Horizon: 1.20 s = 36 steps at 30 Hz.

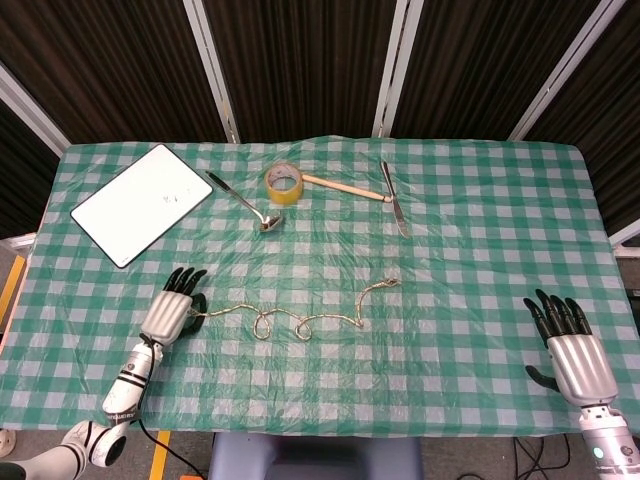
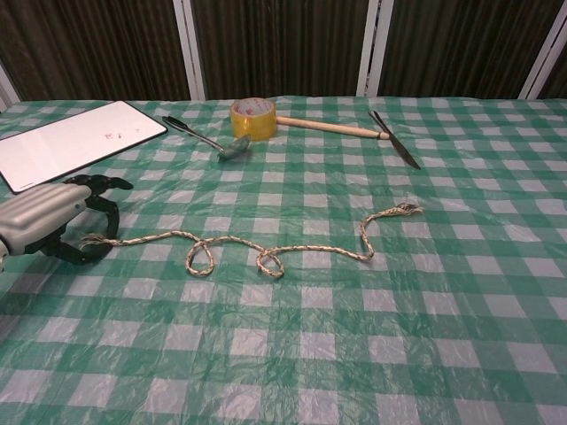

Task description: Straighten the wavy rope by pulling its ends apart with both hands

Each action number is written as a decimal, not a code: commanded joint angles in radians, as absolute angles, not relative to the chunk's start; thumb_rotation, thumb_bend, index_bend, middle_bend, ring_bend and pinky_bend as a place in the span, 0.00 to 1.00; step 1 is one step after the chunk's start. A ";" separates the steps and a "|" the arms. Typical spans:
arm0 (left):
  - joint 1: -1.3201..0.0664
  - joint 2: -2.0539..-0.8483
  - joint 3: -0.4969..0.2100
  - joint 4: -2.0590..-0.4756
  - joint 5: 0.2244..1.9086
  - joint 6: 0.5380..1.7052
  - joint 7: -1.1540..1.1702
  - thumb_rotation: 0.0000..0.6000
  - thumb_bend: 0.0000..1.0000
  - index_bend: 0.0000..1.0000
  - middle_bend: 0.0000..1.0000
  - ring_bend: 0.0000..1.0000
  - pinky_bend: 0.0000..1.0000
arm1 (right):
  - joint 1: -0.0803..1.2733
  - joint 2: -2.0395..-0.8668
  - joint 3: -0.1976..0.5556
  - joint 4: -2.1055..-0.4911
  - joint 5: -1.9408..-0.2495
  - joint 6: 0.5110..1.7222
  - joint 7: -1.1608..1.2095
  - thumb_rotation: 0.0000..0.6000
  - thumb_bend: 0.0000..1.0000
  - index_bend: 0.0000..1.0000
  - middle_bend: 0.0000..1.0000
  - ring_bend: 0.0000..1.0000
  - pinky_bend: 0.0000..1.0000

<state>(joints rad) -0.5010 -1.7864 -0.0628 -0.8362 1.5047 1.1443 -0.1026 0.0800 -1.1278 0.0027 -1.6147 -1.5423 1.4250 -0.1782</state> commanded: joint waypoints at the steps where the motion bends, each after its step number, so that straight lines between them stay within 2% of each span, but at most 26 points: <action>1: -0.504 -1.790 -0.064 -0.829 1.501 1.145 -0.093 1.00 0.42 0.60 0.09 0.00 0.01 | 0.081 -1.129 0.002 -1.615 -1.541 1.422 -0.181 1.00 0.24 0.00 0.00 0.00 0.00; 9: -0.502 -1.778 -0.058 -0.845 1.513 1.171 -0.091 1.00 0.43 0.62 0.09 0.00 0.01 | 0.100 -1.140 0.003 -1.603 -1.544 1.392 -0.176 1.00 0.24 0.00 0.00 0.00 0.00; 10: -0.499 -1.761 -0.052 -0.869 1.534 1.205 -0.086 1.00 0.43 0.62 0.09 0.00 0.01 | 0.142 -1.155 0.005 -1.588 -1.579 1.350 -0.185 1.00 0.24 0.03 0.00 0.00 0.00; 16: -0.488 -1.708 -0.041 -0.958 1.538 1.221 -0.055 1.00 0.43 0.64 0.09 0.00 0.01 | 0.317 -1.190 0.070 -1.547 -1.624 1.189 -0.245 1.00 0.27 0.30 0.00 0.00 0.00; 25: -0.478 -1.677 -0.043 -1.010 1.527 1.231 -0.031 1.00 0.43 0.63 0.09 0.00 0.01 | 0.527 -1.357 0.181 -1.435 -1.510 0.981 -0.328 1.00 0.30 0.54 0.00 0.00 0.00; 36: -0.478 -1.665 -0.053 -1.025 1.511 1.227 -0.028 1.00 0.43 0.64 0.09 0.00 0.02 | 0.675 -1.566 0.224 -1.250 -1.374 0.863 -0.444 1.00 0.32 0.57 0.00 0.00 0.00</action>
